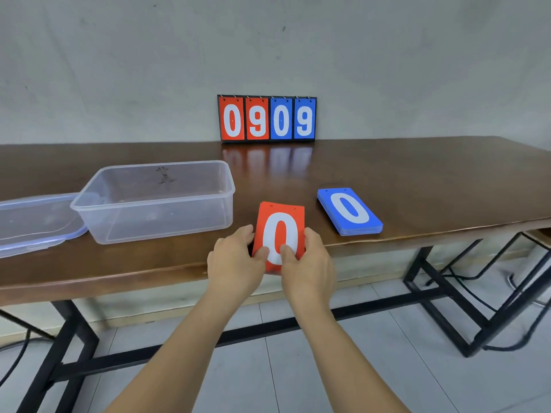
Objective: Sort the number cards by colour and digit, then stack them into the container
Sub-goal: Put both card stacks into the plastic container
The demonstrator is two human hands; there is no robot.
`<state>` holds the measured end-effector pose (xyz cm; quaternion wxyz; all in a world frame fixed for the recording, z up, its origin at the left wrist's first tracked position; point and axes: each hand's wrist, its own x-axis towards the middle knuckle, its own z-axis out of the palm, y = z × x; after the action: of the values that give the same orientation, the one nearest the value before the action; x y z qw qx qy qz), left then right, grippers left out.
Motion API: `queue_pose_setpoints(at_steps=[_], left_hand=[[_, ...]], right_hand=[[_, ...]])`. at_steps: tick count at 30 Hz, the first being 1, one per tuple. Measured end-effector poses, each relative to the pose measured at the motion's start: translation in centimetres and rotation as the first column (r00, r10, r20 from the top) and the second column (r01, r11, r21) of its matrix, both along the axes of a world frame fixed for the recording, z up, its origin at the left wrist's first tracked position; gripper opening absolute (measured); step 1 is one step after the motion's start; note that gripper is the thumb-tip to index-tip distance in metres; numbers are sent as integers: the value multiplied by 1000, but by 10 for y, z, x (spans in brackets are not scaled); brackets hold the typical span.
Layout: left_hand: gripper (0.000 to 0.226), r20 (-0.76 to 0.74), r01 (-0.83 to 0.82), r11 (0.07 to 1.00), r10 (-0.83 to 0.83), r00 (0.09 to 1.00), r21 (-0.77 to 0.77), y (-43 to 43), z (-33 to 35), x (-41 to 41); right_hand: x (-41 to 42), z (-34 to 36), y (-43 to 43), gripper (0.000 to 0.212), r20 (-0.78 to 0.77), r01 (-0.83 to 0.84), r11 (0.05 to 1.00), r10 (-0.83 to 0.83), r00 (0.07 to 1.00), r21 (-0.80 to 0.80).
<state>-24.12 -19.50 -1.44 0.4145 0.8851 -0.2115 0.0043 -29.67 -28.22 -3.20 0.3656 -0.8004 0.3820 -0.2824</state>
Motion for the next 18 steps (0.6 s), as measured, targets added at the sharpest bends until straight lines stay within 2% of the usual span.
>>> queue_pose_setpoints(at_steps=[6,9,12,14,18], left_hand=[[46,-68,92,995,-89,994,43,0,0,10],[51,-113,162,986,-156,981,47,-5,-3,16],[56,-139,161,987,-164,977,-27,-9,-7,17],[60,-82,144,987,-149,985,-72,-13,-8,19],[68,126,104,981,-84,989,-165,-25,8,23]], right_hand=[[-4,-14,0,59,244,-80,987,43,969,141],[-7,-17,-1,67,259,-92,982,47,965,164],[-6,-15,-3,70,265,-102,986,64,962,131],[-3,-7,-9,69,271,-124,990,102,957,62],[18,18,-32,65,257,-204,977,214,942,-66]])
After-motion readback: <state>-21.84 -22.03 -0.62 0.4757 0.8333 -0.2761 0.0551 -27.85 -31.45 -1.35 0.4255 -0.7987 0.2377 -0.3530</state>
